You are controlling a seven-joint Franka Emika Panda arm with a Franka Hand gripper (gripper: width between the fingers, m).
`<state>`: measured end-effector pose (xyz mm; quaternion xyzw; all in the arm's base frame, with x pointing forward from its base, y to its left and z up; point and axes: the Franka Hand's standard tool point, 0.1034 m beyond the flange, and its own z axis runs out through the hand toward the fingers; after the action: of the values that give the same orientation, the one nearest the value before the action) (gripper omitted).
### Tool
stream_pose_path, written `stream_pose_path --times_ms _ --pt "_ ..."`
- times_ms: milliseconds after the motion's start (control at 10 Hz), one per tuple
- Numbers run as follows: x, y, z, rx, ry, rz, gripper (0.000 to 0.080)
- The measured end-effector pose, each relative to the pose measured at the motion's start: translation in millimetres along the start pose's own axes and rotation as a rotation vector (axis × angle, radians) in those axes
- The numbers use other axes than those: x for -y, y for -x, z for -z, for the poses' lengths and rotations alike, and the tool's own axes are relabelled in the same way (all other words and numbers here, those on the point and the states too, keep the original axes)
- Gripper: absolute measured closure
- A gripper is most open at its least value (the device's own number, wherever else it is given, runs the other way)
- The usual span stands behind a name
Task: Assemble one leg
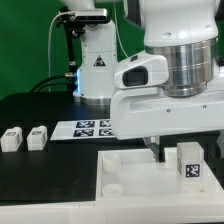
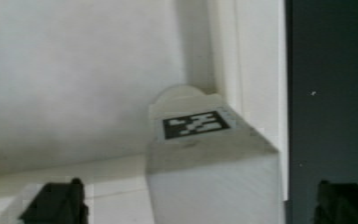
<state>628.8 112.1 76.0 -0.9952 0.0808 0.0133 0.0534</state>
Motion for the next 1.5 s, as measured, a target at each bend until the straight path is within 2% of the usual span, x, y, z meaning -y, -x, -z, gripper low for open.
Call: stream_pose_path --times_ms 200,300,400,500,700,1000,1300,1500 --pt "0.2 0.1 0.0 0.000 -0.001 -0.046 0.0394" --pt "1.3 0.4 -0.1 0.001 -0.005 -0.176 0.0394" --pt "0.5 0.2 -0.1 0.001 -0.004 -0.282 0.0508" --pt "0.1 0.1 -0.1 0.002 -0.004 -0.361 0.0508" --pt "-2.0 -1.0 0.4 0.014 -0.029 -0.646 0.0508" --pt "-1.6 -0.5 -0.3 0.026 -0.033 -1.093 0.0508" --pt "-3.3 0.3 0.4 0.053 -0.088 -1.577 0.0507" --pt "-3.4 0.1 0.9 0.063 -0.089 -1.684 0.0507"
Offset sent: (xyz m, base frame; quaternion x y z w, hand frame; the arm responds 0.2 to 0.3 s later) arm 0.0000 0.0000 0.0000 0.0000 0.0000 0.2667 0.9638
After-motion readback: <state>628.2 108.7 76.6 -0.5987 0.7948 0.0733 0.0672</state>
